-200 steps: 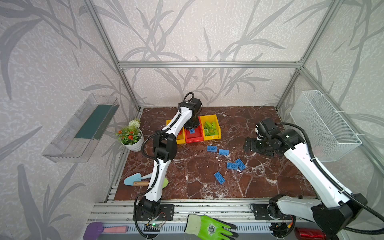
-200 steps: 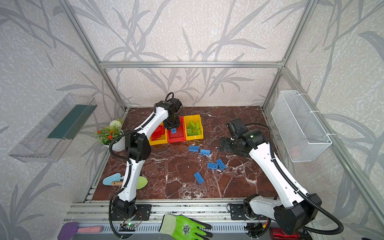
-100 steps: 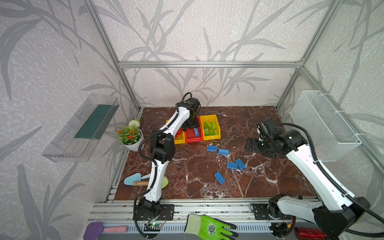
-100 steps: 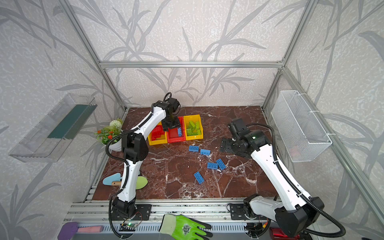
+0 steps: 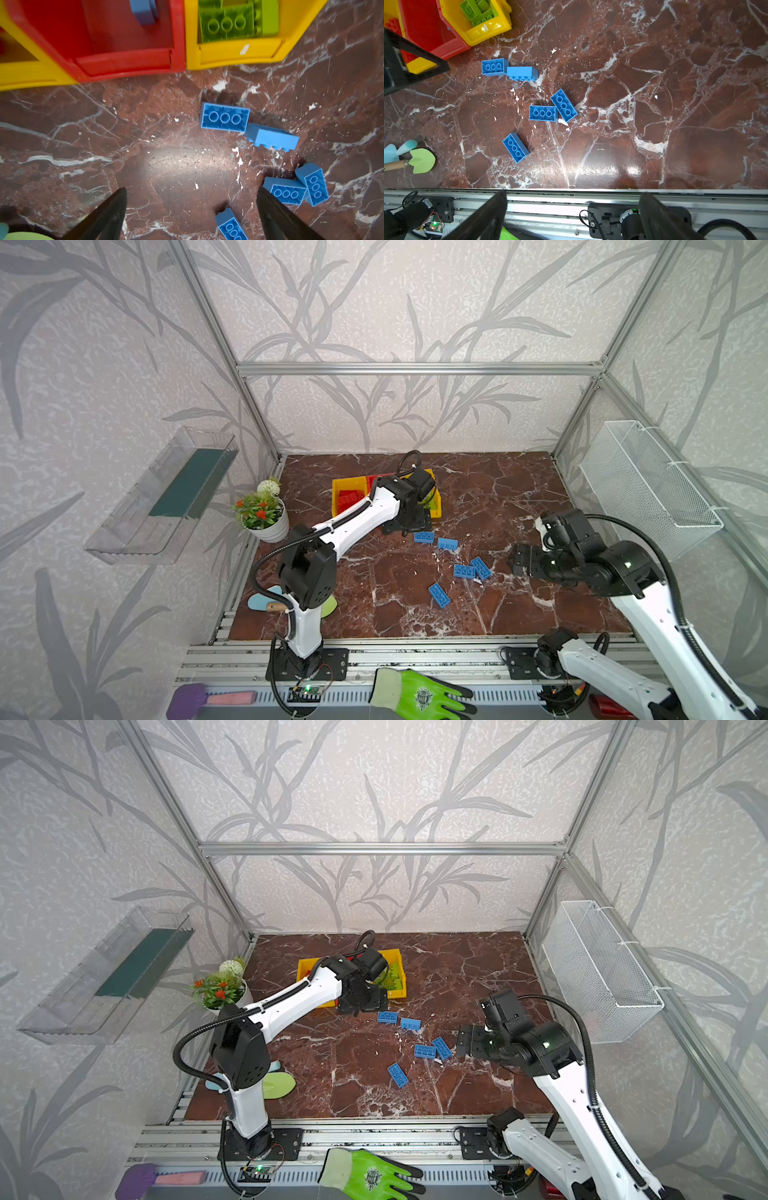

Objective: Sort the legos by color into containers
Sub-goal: 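Move the left gripper down to a blue brick beside the bins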

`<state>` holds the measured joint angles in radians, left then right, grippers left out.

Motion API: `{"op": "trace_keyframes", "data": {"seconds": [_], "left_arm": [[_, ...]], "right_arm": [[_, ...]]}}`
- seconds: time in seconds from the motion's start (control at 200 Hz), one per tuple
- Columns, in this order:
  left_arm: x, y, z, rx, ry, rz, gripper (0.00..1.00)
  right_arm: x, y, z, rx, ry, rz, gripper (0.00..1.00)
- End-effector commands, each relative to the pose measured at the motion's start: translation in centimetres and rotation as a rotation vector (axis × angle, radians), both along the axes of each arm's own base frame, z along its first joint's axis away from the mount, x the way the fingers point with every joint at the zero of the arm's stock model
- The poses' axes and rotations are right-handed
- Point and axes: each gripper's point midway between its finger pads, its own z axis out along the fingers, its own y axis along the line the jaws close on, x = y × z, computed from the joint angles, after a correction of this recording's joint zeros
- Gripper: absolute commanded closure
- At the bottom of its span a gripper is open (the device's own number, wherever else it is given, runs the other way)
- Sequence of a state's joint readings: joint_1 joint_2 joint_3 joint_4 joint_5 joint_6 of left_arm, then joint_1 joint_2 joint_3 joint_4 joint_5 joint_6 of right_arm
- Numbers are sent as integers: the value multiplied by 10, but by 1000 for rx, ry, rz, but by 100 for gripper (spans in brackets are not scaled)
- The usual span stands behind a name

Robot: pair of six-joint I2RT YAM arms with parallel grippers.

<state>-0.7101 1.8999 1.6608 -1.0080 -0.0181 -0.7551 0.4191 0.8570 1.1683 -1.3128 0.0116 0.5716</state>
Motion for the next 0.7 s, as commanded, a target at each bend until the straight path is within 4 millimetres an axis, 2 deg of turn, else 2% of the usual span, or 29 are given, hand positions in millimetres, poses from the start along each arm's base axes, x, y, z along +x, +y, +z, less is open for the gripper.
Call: {"op": "trace_keyframes", "data": {"seconds": [0.0, 0.155, 0.295, 0.465, 0.695], "left_arm": [[-3, -9, 4, 17, -61, -17, 3], [-5, -18, -9, 46, -71, -78, 3], [1, -26, -20, 63, -69, -141, 3], [13, -37, -31, 88, -68, -211, 3], [26, -47, -42, 84, -43, -252, 4]], "right_arm": [[-28, -9, -7, 1, 44, 7, 1], [-49, -18, -12, 7, 42, 0, 1], [-55, -18, -10, 30, 35, -12, 1], [-53, -22, -4, 21, 19, -27, 1], [-41, -21, 1, 13, 9, -55, 1]]}}
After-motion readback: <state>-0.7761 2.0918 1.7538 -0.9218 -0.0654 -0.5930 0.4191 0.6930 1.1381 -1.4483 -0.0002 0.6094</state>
